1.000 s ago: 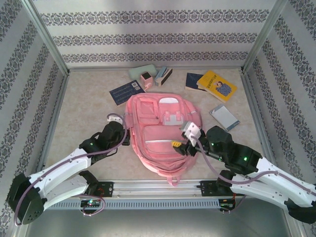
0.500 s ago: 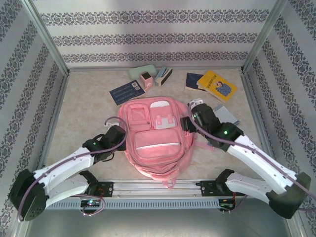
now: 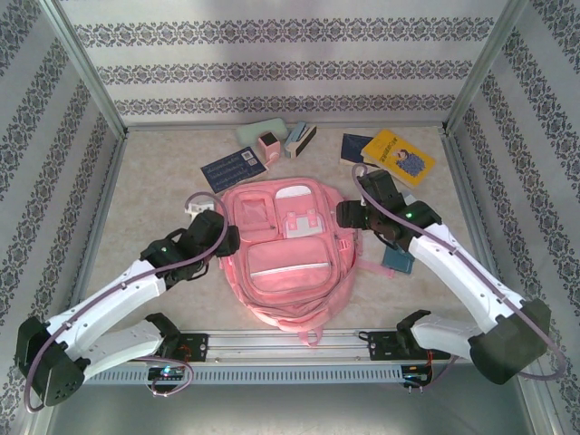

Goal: Pack the student bag

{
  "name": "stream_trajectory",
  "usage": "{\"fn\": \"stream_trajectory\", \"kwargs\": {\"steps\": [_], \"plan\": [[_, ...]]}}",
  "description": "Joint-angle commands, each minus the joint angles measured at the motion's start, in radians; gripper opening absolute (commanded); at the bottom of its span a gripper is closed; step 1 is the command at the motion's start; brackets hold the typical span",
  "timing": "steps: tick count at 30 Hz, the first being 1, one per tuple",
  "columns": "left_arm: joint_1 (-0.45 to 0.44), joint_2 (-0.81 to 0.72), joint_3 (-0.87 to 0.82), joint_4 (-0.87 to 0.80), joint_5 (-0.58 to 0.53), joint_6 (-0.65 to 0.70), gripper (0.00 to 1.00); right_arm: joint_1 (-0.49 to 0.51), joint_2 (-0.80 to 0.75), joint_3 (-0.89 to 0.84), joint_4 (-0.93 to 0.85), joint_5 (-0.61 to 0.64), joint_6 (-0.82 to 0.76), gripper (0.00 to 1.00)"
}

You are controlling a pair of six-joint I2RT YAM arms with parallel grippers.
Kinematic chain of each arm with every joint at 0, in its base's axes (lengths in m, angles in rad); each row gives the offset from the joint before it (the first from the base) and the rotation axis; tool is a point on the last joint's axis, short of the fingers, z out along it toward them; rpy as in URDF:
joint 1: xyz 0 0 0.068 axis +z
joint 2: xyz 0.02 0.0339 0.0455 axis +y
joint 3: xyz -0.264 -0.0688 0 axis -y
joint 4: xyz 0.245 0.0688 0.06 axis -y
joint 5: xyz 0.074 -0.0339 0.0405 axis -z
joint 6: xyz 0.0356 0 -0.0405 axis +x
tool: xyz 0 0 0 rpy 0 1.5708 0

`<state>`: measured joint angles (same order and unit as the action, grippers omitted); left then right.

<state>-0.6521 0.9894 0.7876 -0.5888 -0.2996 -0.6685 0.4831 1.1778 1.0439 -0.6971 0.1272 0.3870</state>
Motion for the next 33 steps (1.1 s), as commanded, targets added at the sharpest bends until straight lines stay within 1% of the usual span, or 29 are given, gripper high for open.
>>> {"fn": "stream_trajectory", "kwargs": {"steps": [1,3,6,9,11,14,16,17,20,22,24,26,28,30,33], "plan": [[0.012,0.043,0.093,-0.091,0.04,0.096,0.77,-0.005,0.069,0.059,0.042,-0.114,-0.026,0.83],[0.015,0.067,0.155,-0.113,0.079,0.125,0.78,0.005,0.141,0.109,0.086,-0.145,-0.04,0.87],[0.043,0.07,0.22,-0.152,0.134,0.156,0.78,0.013,0.271,0.198,0.19,-0.161,-0.088,0.89],[0.064,0.066,0.247,-0.176,0.159,0.215,0.78,0.025,0.447,0.349,0.251,-0.137,-0.198,0.91],[0.069,0.077,0.253,-0.199,0.174,0.249,0.78,0.026,0.573,0.468,0.273,-0.149,-0.262,0.91],[0.073,0.075,0.233,-0.21,0.222,0.259,0.77,0.026,0.786,0.723,0.19,-0.189,-0.317,0.91],[0.075,0.049,0.191,-0.191,0.249,0.267,0.77,0.023,0.943,0.945,0.097,-0.247,-0.344,0.92],[0.077,0.038,0.172,-0.182,0.251,0.27,0.77,0.018,1.01,1.038,0.06,-0.274,-0.357,0.92],[0.086,0.025,0.139,-0.181,0.239,0.286,0.77,0.0,1.221,1.346,-0.046,-0.294,-0.369,0.93],[0.088,0.031,0.146,-0.19,0.237,0.298,0.77,-0.013,1.337,1.518,-0.079,-0.322,-0.365,0.97],[0.095,0.035,0.143,-0.181,0.242,0.303,0.77,-0.025,1.375,1.537,-0.02,-0.352,-0.33,0.98],[0.102,0.047,0.137,-0.168,0.258,0.301,0.78,-0.023,1.425,1.587,-0.005,-0.35,-0.321,0.98],[0.111,0.064,0.136,-0.161,0.283,0.299,0.78,-0.01,1.493,1.668,-0.004,-0.322,-0.323,0.98],[0.12,0.076,0.136,-0.155,0.297,0.298,0.77,0.0,1.534,1.695,0.028,-0.297,-0.307,0.98],[0.143,0.086,0.132,-0.145,0.335,0.291,0.77,0.001,1.606,1.768,0.032,-0.234,-0.275,0.98]]}}
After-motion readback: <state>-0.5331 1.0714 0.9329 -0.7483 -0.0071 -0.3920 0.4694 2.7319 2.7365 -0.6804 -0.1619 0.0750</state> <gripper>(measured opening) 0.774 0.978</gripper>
